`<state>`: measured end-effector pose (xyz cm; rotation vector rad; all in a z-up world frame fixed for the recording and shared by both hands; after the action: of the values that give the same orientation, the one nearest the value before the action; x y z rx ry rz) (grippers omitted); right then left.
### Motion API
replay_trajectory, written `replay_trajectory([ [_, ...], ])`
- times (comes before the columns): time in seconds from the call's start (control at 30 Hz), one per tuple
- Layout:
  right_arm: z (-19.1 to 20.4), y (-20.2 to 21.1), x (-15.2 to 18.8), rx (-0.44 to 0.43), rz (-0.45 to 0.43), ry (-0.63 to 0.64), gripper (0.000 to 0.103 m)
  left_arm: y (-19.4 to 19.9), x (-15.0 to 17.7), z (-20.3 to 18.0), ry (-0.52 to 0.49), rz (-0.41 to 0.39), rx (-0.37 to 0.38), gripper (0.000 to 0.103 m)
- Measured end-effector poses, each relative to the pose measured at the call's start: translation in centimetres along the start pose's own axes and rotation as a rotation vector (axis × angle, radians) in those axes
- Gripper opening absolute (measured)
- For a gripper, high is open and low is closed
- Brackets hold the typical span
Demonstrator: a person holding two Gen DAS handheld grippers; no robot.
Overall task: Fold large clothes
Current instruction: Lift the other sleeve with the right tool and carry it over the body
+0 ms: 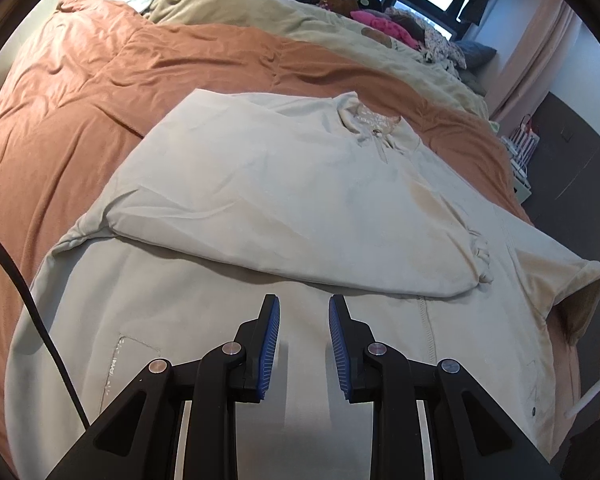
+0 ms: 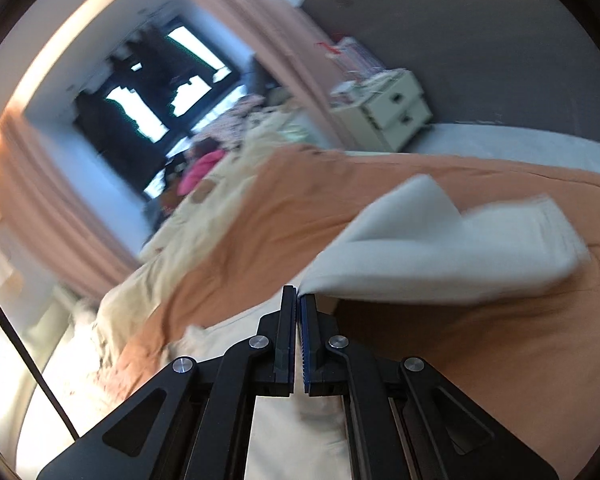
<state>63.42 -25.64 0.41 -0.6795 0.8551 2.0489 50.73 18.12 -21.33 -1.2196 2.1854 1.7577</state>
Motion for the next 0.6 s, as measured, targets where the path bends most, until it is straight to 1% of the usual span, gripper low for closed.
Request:
replay_trajectory([
  [0.1, 3.1, -0.4, 2.2, -0.049, 0.041, 0.051, 0.000, 0.4, -0.2, 0.1, 0.019, -0.008, 0.021, 0.027],
  [0.23, 6.8, -2.0, 5.9, -0.097, 0.132, 0.131, 0.000, 0.9, -0.5, 0.3, 0.039, -0.014, 0.040, 0.027],
  [0.3, 8.6, -3.0, 7.9, -0.104, 0.180, 0.185, 0.000, 1.0, -0.5, 0.3, 0.046, -0.013, 0.049, 0.027],
  [0.37, 9.5, -4.2, 9.1, -0.109, 0.224, 0.223, 0.000, 1.0, -0.5, 0.3, 0.047, -0.012, 0.052, 0.027],
  [0.4, 10.4, -4.9, 10.4, -0.111, 0.260, 0.251, 0.000, 0.9, -0.6, 0.4, 0.048, -0.012, 0.052, 0.027],
  [0.43, 10.9, -5.9, 10.7, -0.111, 0.289, 0.272, 0.000, 1.0, -0.5, 0.4, 0.049, -0.011, 0.050, 0.027],
  [0.5, 11.9, -7.3, 13.0, -0.105, 0.368, 0.328, 0.000, 0.8, -0.4, 0.7, 0.069, -0.004, 0.054, 0.027],
  [0.53, 11.9, -8.0, 12.8, -0.099, 0.405, 0.348, 0.000, 0.7, -0.4, 0.9, 0.080, -0.001, 0.057, 0.027],
  [0.6, 12.0, -9.8, 14.2, -0.065, 0.481, 0.370, 0.000, 0.5, -0.4, 1.4, 0.097, 0.007, 0.061, 0.027],
])
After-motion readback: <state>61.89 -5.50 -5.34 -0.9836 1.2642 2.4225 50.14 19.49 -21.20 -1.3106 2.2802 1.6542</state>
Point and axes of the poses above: each gripper's, at about its wrist camera, not at the fingertips, and y roughly against the way its jaws point, z to its left, x to its underside, the point moved 8 cm from there along -y, roughly the way its jaws point, and after that the axes turned 3 degrees about z, right-handed, at the moved point
